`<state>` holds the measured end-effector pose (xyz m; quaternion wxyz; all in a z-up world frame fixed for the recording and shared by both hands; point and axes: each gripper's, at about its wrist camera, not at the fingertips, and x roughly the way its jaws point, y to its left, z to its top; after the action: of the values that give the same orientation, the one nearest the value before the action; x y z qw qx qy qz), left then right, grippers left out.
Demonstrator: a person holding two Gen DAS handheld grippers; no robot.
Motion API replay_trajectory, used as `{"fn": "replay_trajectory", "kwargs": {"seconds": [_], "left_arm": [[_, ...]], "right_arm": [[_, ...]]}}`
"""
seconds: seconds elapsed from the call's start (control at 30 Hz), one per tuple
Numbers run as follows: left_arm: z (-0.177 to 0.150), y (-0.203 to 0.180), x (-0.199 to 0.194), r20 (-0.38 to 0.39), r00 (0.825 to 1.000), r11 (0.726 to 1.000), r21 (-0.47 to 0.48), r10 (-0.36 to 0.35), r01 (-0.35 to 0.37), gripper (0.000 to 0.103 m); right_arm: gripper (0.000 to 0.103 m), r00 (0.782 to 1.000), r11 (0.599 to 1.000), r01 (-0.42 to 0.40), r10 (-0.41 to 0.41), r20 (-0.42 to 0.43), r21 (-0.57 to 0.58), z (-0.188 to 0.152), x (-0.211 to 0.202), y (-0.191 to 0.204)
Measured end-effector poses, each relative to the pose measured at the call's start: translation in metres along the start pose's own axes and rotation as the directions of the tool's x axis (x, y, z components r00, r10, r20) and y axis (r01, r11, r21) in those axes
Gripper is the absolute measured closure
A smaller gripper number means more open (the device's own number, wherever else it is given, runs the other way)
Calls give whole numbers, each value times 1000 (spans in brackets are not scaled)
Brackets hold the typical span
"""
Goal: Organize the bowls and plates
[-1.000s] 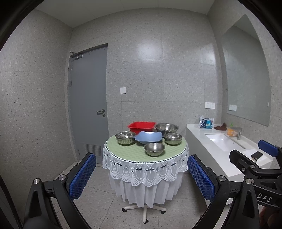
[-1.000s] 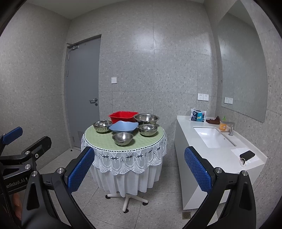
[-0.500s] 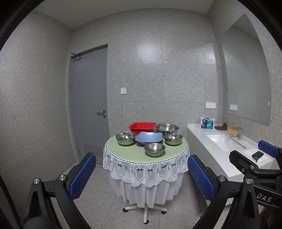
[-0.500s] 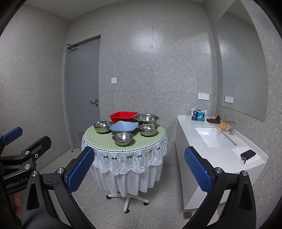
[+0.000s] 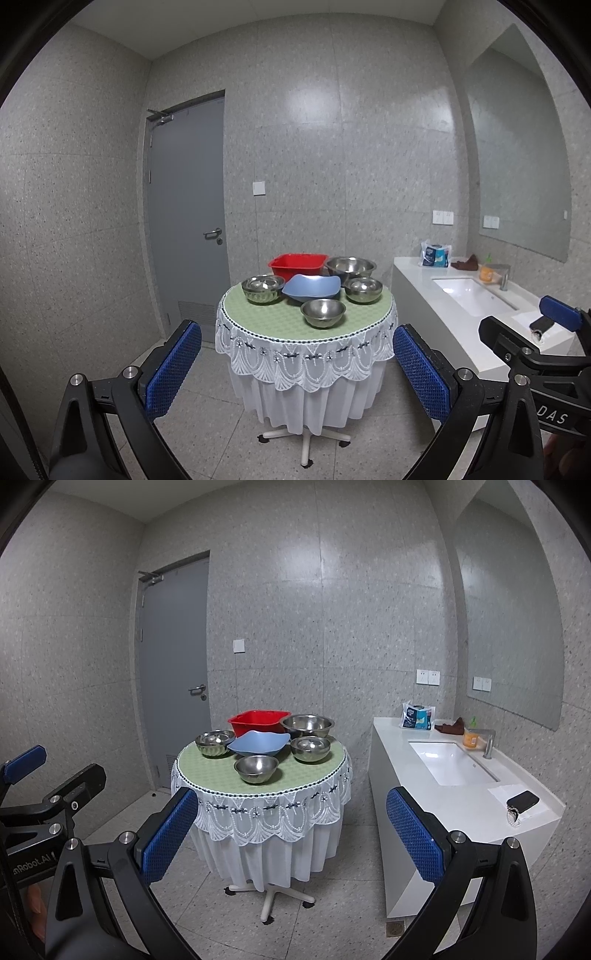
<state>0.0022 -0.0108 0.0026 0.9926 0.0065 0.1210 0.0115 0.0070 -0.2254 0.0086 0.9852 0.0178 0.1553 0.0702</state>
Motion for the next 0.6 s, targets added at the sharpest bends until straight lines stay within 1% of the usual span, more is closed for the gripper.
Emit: {"fn": "replay_trajectory", "kwargs": {"seconds": [0.33,0.47,0.6], "left_arm": [[21,-19,20,-47,999,1000,1,21,-21,1],[36,-29,34,-68,998,1000,-4,18,-18,1],[47,-39,49,-77,997,1000,-7,12,-13,1]], "right_arm": [[0,999,1000,-23,24,-49,10,10,23,-20],[0,996,999,-32,33,-79,13,17,37,-30],[0,995,999,-34,35,-91,8,21,49,-39]]}}
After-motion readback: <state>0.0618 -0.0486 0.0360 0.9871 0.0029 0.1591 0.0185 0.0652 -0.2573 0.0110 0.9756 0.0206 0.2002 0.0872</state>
